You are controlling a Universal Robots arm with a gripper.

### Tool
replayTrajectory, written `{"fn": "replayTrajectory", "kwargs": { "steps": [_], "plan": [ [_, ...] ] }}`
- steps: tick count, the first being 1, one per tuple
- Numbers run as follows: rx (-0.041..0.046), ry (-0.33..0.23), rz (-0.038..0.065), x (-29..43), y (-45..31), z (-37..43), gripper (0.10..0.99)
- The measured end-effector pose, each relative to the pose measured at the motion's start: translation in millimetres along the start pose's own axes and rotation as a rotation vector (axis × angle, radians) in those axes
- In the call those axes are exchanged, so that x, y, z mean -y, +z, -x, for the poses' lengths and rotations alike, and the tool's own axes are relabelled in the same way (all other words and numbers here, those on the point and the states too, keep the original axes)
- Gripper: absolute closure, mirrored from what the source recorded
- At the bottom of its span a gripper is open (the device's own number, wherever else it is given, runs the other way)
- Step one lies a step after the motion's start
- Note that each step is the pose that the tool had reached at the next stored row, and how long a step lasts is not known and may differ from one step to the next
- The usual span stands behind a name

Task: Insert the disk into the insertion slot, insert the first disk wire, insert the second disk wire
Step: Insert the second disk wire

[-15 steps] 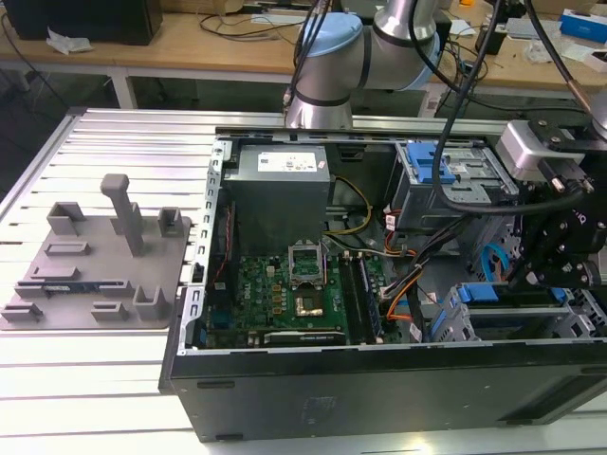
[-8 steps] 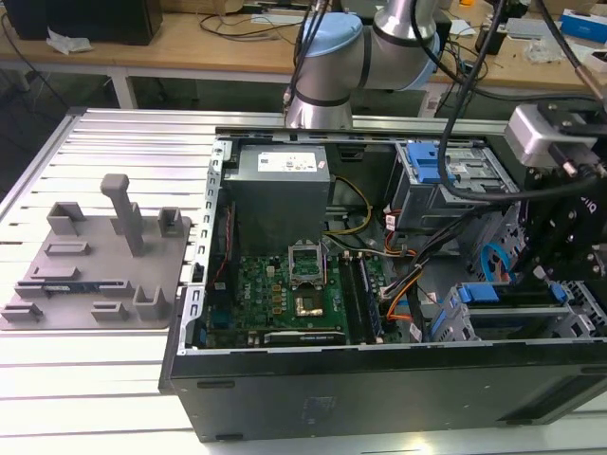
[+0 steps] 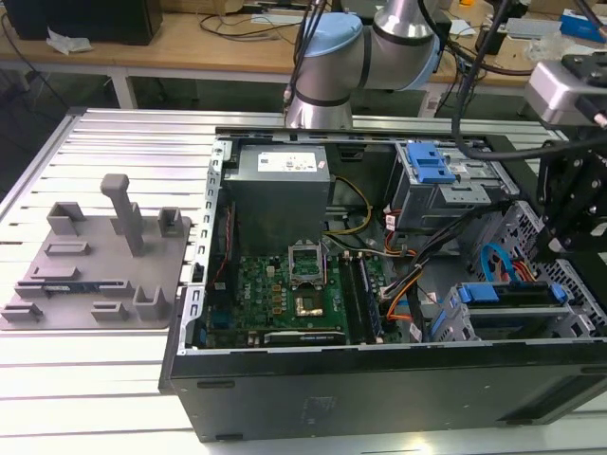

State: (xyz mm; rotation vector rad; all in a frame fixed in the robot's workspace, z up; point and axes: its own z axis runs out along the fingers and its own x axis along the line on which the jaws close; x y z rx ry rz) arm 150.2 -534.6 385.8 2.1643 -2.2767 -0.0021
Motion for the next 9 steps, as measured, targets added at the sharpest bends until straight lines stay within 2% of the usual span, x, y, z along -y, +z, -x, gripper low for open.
{"fn": "replayTrajectory", "kwargs": {
  "steps": [9],
  "plan": [
    [-0.001,0.0,0.0,-0.3,-0.1,0.0,0.98]
  ]
}}
